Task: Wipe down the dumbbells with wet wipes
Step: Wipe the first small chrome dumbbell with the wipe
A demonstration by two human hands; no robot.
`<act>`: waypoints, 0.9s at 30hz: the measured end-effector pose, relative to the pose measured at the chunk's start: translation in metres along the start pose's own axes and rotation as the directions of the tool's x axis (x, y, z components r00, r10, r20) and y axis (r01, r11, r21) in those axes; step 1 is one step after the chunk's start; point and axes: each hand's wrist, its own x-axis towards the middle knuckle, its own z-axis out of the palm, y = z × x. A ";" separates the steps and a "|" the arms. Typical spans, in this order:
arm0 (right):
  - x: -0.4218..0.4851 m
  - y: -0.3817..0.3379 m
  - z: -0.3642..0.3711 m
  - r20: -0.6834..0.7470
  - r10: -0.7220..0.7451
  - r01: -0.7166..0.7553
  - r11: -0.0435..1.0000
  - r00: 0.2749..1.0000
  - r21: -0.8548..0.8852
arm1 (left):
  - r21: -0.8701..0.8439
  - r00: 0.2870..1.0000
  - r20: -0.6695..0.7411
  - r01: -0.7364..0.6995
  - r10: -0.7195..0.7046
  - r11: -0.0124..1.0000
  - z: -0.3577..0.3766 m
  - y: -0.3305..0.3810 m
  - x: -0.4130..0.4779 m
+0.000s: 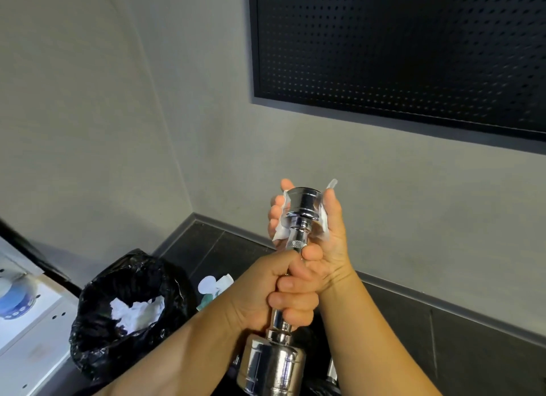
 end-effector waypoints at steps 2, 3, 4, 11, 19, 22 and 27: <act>-0.001 -0.003 0.001 -0.094 -0.006 0.000 0.998 0.996 -0.055 | 0.099 0.982 -0.188 0.018 0.001 0.995 0.003 0.001 0.001; -0.002 -0.005 0.003 -0.163 -0.020 -0.003 0.990 0.986 -0.139 | 0.215 0.948 -0.314 0.026 0.044 0.976 0.006 0.000 0.002; -0.003 -0.008 0.006 -0.229 -0.038 -0.022 0.967 0.973 -0.253 | 0.347 0.901 -0.419 0.045 0.112 0.937 0.008 -0.001 0.003; 0.001 0.003 0.013 -0.590 -0.490 -0.184 0.648 0.642 -0.739 | 0.869 0.668 -0.465 0.468 0.580 0.158 -0.011 -0.017 0.018; -0.002 0.002 0.015 -0.569 -0.455 -0.054 0.747 0.684 -0.662 | 0.880 0.710 -0.476 0.380 0.519 0.286 -0.009 -0.006 0.018; -0.004 -0.004 0.013 -0.502 -0.371 0.022 0.819 0.781 -0.573 | 0.822 0.775 -0.495 0.270 0.393 0.502 -0.005 -0.001 0.013; -0.005 -0.008 0.005 -0.309 -0.219 0.073 0.904 0.925 -0.422 | 0.720 0.863 -0.439 0.172 0.249 0.673 -0.004 0.005 0.006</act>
